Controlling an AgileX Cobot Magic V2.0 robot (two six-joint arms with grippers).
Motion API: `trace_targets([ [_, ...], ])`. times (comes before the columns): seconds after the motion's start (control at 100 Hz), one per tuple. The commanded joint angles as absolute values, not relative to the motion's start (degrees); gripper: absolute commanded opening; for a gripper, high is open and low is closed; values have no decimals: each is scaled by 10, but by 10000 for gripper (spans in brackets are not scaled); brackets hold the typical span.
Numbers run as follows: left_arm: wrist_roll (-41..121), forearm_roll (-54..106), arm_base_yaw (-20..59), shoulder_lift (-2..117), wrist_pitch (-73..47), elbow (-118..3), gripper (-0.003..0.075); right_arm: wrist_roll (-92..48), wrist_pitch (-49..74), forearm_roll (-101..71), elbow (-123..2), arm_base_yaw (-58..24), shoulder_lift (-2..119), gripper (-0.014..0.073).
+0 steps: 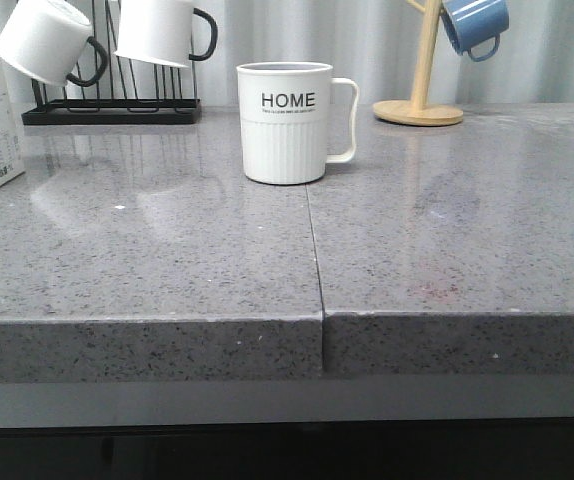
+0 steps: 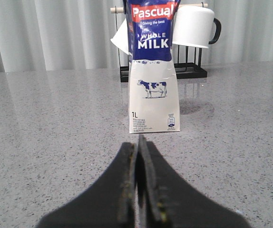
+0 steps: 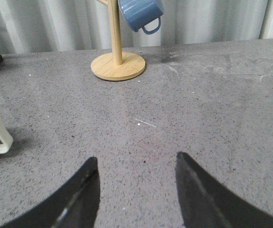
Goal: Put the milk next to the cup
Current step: 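Open the right gripper and withdraw it from the mug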
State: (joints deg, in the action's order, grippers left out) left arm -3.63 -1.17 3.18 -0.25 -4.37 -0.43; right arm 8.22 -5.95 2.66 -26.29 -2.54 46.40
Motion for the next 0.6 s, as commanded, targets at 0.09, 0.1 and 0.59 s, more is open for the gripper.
trace_targets([
  [0.09, -36, -6, 30, -21, 5, 25, -21, 91, -93, 43, -223, -21, 386, 383],
  [0.1, -36, -6, 30, -21, 5, 25, -21, 91, -93, 43, -221, -21, 384, 383],
  [0.59, -36, -6, 30, -21, 5, 25, -21, 119, -56, 97, -191, -21, 306, 381],
])
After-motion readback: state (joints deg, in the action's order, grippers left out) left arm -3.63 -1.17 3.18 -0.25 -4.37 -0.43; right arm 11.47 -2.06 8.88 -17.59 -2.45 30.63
